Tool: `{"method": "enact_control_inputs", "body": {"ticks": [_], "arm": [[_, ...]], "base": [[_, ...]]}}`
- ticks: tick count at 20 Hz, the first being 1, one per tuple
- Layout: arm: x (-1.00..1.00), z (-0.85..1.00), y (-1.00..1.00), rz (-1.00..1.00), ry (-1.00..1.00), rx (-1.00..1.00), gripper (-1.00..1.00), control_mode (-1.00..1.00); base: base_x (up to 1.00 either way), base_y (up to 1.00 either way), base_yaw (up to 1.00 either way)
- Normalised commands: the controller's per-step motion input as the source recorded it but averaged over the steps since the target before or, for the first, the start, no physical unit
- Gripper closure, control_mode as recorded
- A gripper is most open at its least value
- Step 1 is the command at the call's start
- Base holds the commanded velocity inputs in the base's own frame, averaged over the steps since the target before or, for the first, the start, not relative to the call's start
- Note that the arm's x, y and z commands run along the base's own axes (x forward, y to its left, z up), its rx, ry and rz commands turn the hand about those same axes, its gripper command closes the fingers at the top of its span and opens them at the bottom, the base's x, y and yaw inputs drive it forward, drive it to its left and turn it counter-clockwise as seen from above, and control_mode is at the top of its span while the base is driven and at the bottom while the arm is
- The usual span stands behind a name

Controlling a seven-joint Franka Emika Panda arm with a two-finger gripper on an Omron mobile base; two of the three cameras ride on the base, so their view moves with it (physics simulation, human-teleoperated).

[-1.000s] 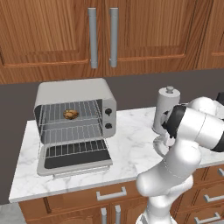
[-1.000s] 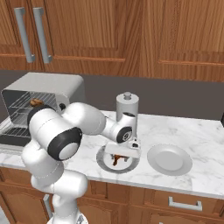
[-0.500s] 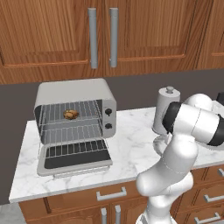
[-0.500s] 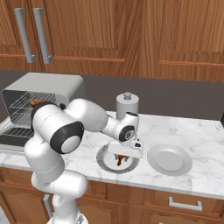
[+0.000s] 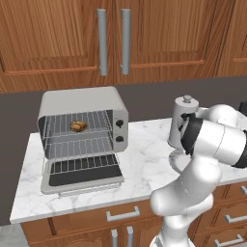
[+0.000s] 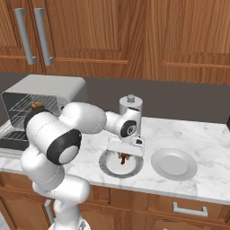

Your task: Open the toaster oven door. Place the bread on the top rack in the toaster oven and place the chicken drumstick on the bottom rack.

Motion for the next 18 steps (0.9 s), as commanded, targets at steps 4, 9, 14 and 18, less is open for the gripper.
{"method": "enact_control_inputs", "body": {"ticks": [4, 9, 14, 18], "arm": [[-0.39, 0.7, 0.75, 0.13, 0.0, 0.0, 1.0, -1.0], [-0.57, 0.59, 1.0, 0.27, 0.0, 0.02, 1.0, -1.0], [-0.39, 0.73, 1.0, 0.36, 0.01, 0.01, 1.0, -1.0], [-0.35, 0.52, 1.0, 0.37, 0.01, 0.01, 1.0, -1.0]], "base": [[0.0, 0.0, 0.0], [0.0, 0.0, 0.0], [0.0, 0.0, 0.0], [0.0, 0.0, 0.0]]}}
